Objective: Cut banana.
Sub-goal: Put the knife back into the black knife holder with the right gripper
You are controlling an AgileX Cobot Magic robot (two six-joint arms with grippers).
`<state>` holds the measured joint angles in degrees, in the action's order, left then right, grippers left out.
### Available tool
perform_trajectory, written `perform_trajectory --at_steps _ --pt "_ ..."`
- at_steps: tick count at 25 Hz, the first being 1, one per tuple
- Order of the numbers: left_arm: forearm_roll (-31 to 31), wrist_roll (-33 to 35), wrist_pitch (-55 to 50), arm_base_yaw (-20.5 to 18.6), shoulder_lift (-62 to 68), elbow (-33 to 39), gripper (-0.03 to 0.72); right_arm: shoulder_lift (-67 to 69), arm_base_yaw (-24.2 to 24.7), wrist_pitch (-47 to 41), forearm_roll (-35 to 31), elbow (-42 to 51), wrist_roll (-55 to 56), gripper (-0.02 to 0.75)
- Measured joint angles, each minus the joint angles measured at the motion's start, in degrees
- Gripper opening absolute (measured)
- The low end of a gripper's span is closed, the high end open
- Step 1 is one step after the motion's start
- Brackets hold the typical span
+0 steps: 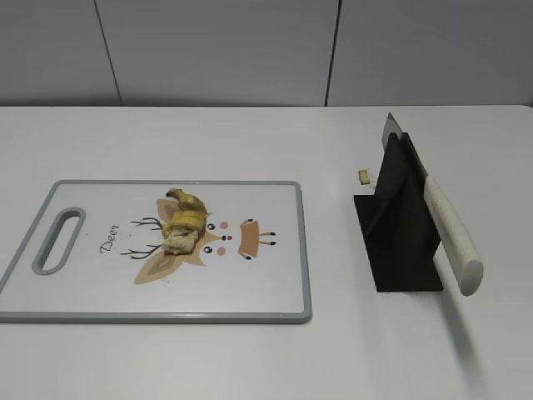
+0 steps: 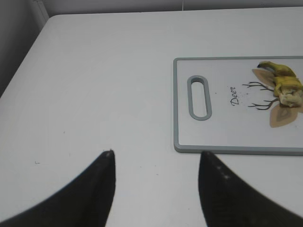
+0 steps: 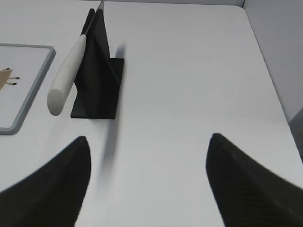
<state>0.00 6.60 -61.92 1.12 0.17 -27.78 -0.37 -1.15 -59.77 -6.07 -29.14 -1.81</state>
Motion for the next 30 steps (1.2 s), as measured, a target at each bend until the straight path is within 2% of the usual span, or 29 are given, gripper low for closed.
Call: perform_trajectory --at_steps 30 --pt "0.0 0.0 0.0 0.0 0.0 0.0 0.530 0.0 0.0 0.0 0.0 0.0 -0.1 0.585"
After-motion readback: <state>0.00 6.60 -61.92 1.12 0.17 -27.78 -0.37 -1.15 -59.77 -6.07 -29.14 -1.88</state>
